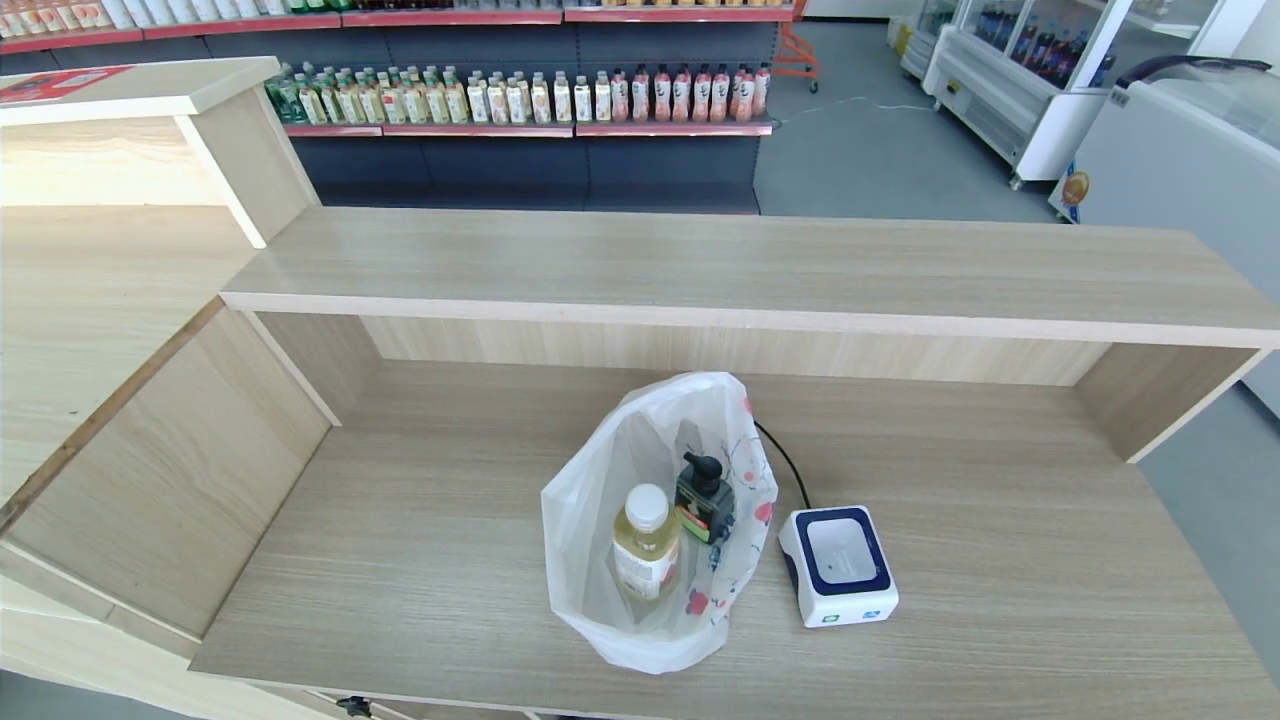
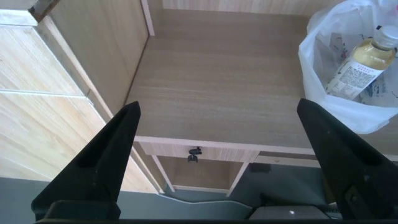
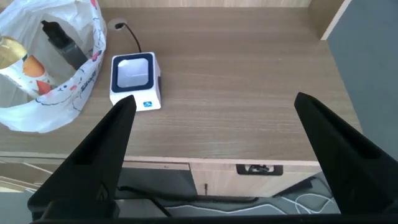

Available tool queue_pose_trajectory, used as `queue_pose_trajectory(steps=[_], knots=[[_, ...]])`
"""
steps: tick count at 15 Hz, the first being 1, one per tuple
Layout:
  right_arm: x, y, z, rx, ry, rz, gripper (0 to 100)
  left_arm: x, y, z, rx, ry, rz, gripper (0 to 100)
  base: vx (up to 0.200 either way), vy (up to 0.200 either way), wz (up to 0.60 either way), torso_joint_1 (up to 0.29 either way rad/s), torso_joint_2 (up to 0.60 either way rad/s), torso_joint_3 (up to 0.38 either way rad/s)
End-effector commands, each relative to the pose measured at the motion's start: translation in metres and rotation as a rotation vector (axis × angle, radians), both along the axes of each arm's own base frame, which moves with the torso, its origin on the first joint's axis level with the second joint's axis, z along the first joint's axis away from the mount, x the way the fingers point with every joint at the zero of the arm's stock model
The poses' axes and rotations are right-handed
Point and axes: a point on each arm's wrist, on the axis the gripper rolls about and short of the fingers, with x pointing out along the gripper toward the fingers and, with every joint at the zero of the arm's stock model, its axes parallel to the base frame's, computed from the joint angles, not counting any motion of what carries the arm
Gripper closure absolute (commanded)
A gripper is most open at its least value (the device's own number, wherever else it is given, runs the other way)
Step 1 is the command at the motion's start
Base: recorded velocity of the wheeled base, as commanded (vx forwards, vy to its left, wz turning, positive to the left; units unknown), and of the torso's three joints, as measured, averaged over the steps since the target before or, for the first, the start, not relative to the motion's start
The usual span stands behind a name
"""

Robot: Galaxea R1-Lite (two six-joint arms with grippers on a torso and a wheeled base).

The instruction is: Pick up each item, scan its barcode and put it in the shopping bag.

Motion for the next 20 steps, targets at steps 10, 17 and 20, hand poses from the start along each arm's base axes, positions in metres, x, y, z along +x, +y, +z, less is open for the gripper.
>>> queue_pose_trajectory(steps=[10,17,20], knots=[[0.0003,0.0000,0.0000,-0.001,0.004,0.000,0,0.0000,0.0000,0.0000,0.010,0.000,0.003,0,0.000,-0.060,0.00,0.000,0.00,0.002],[0.0003,0.0000,0.0000,0.005,0.004,0.000,0,0.0000,0.0000,0.0000,0.000,0.000,0.003,0,0.000,-0.086,0.00,-0.001,0.00,0.002],[0.0003,0.0000,0.0000,0.005,0.004,-0.001,0,0.0000,0.0000,0.0000,0.000,0.000,0.003,0,0.000,0.000,0.00,0.000,0.00,0.000]])
